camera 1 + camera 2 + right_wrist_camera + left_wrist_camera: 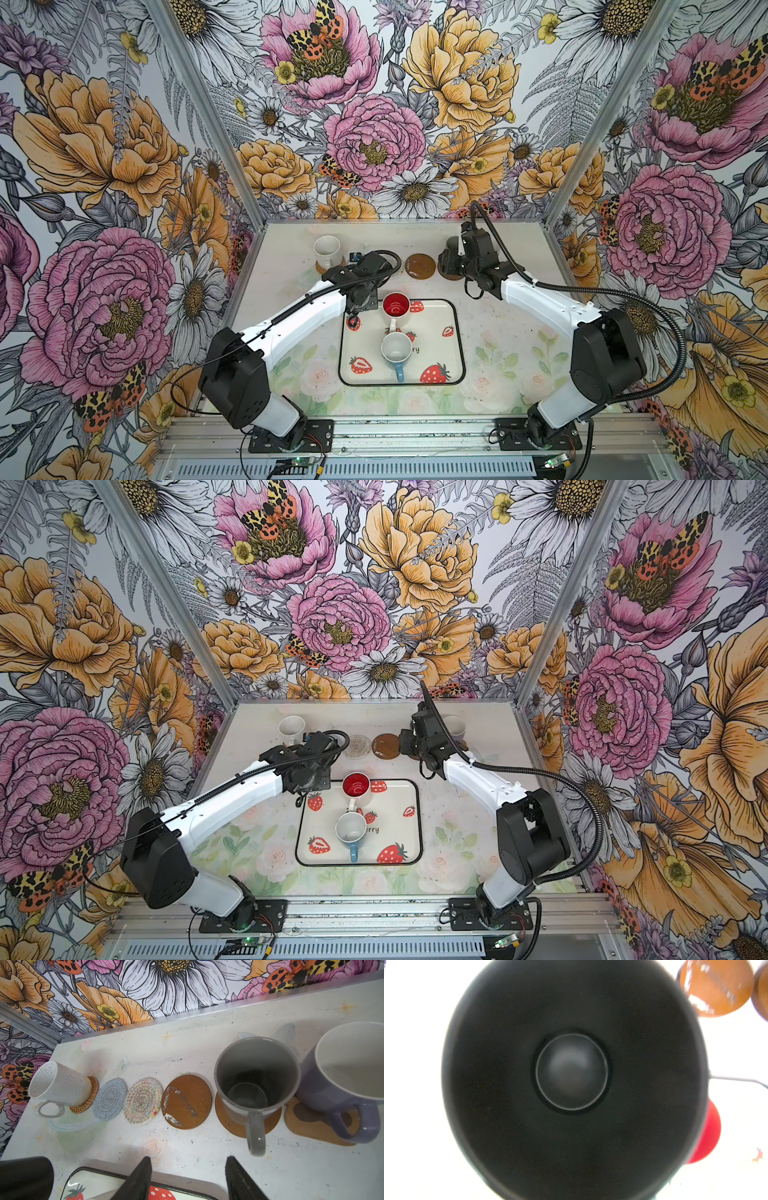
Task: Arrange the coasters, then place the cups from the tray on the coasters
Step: 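Carry the black mug with the left gripper toward the blue knit coaster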
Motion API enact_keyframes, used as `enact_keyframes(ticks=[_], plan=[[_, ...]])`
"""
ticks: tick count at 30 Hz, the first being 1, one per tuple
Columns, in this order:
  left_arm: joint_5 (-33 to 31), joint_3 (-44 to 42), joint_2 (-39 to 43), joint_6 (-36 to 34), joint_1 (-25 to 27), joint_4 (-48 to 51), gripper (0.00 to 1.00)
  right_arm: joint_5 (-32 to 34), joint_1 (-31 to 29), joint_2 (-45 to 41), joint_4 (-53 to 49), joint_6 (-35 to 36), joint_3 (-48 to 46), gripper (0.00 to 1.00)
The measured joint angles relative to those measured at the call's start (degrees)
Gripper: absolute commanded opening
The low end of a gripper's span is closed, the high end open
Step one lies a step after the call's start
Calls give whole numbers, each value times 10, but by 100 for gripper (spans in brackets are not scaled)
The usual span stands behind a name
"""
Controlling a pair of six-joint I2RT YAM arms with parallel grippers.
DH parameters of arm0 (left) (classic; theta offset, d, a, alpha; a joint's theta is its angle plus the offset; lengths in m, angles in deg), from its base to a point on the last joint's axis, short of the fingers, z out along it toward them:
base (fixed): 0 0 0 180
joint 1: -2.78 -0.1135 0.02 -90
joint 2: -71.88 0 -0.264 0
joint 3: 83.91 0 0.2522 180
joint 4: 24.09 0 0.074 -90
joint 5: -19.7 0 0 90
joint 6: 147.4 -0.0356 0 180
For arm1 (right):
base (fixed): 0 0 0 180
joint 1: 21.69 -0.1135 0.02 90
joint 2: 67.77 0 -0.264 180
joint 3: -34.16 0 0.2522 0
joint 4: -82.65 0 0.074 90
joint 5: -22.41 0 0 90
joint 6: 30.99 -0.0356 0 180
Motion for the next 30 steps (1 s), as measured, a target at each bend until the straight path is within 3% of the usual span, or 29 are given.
enact_keyframes(ticks=[13,22,30], plan=[[43,101,-118,-73,-100,-70,0,-16,7,0,-5,-4,23,59],[68,180,-224,-118,-130,-98,0,-18,8,0,-22,-6,30,59],[83,188,-262,-139,-144,-103,0,-18,9,0,-33,-6,30,59]])
